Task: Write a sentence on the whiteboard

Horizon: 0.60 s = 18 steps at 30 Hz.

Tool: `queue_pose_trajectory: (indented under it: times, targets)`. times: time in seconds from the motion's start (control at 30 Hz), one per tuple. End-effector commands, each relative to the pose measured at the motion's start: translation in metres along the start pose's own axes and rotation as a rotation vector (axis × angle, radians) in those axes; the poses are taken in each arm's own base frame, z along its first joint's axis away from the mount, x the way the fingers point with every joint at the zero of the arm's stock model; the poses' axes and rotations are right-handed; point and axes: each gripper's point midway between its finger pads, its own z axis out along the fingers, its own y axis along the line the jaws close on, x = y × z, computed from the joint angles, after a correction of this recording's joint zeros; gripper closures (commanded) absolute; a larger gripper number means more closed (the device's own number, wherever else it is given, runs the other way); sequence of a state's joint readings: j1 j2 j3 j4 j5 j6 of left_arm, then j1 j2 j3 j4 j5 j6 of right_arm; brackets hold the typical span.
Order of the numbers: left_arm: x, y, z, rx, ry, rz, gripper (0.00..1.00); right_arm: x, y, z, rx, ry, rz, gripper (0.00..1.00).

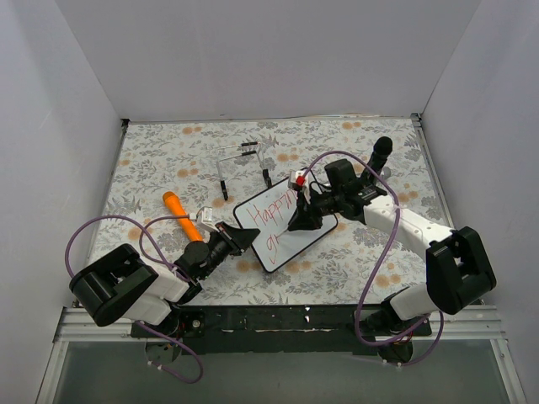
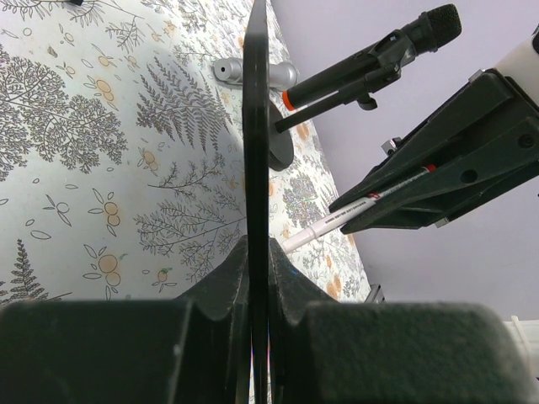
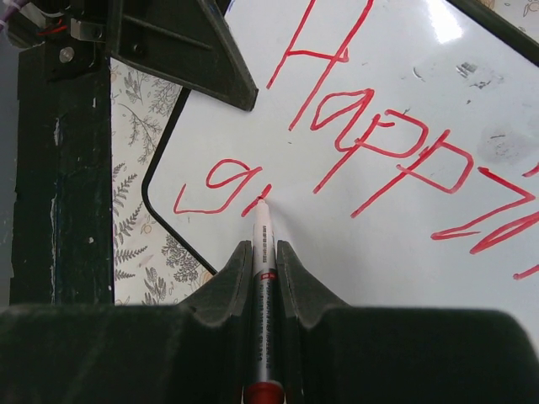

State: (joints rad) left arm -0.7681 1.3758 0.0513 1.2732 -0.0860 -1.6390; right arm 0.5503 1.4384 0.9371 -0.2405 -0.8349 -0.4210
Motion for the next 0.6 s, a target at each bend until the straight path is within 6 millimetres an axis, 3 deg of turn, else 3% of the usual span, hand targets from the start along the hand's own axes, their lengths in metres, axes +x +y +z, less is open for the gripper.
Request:
queue_pose_trajectory:
  times: [0.0,0.2,0.4,0.57]
  targets:
    - [-0.026,-0.048,-0.003,0.188,-0.099,-0.008,1.0,-0.016,-0.025,-0.01,0.104,-0.028,-0.013,0.99]
    - [-0.026,-0.048,-0.003,0.19,-0.098,-0.008,1.0,-0.02,-0.019,-0.014,0.078,-0.048,-0.022,0.99]
    - [-0.025,-0.048,-0.003,0.19,-0.096,-0.006,1.0,-0.024,0.017,-0.017,-0.097,-0.093,-0.075,0.99]
    - [-0.025,-0.049,-0.002,0.194,-0.096,-0.004,1.0,-0.014,0.01,-0.016,-0.046,-0.072,-0.07,0.99]
